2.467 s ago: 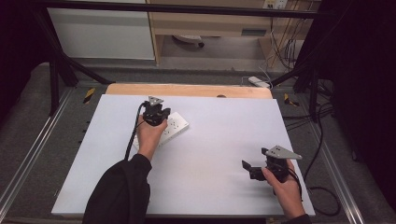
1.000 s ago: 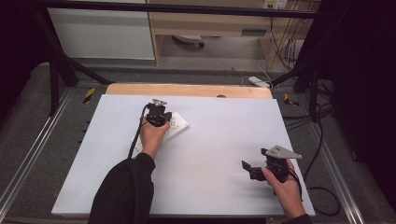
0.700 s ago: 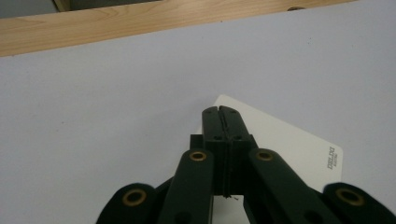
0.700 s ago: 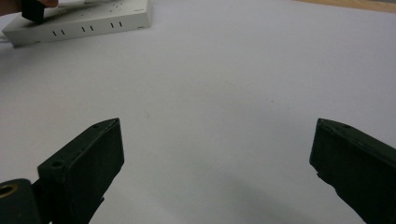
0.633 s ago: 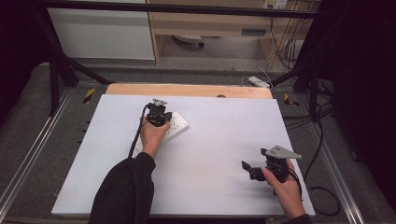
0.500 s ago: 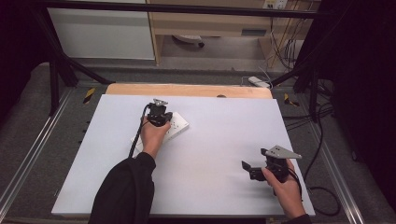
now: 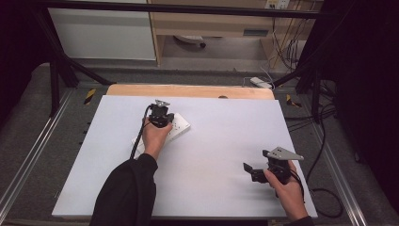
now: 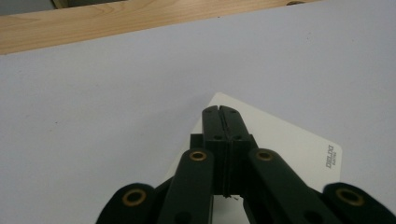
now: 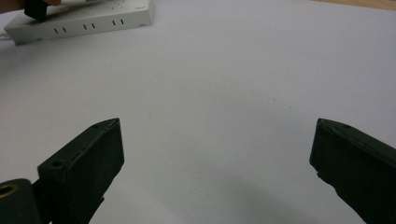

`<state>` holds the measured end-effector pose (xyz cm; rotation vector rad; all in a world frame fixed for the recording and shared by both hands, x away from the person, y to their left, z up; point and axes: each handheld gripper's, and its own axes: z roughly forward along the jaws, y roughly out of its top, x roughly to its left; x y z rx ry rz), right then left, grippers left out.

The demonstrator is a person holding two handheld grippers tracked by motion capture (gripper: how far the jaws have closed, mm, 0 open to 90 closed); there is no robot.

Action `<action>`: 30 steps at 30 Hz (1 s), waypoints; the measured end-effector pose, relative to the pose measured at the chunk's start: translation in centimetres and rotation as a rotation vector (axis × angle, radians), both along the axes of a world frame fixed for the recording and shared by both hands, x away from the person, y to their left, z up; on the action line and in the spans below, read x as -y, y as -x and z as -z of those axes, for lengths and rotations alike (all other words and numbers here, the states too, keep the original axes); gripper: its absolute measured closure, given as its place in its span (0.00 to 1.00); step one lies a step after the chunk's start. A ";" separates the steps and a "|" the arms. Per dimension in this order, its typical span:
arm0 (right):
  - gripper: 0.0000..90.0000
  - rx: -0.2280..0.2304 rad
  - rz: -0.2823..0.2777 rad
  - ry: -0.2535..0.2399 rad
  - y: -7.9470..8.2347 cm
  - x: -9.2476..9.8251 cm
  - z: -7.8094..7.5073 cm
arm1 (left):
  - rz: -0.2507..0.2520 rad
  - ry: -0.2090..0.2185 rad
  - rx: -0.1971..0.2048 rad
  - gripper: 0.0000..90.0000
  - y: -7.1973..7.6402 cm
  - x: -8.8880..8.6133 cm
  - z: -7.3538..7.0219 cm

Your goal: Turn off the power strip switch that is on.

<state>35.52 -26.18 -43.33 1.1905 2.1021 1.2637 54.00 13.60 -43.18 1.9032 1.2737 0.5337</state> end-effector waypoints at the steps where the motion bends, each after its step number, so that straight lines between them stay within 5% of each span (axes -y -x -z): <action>1: 0.04 0.000 0.000 0.000 0.0 0.0 0.0 | 0.001 0.001 -0.001 1.00 0.0 0.0 0.0; 19: 0.04 -0.010 -0.003 0.001 0.0 0.0 0.0 | 0.011 -0.003 -0.029 1.00 -0.3 0.3 0.0; 30: 0.04 -0.004 -0.003 -0.003 0.0 0.0 0.0 | 0.017 0.007 -0.008 1.00 -0.2 0.7 0.0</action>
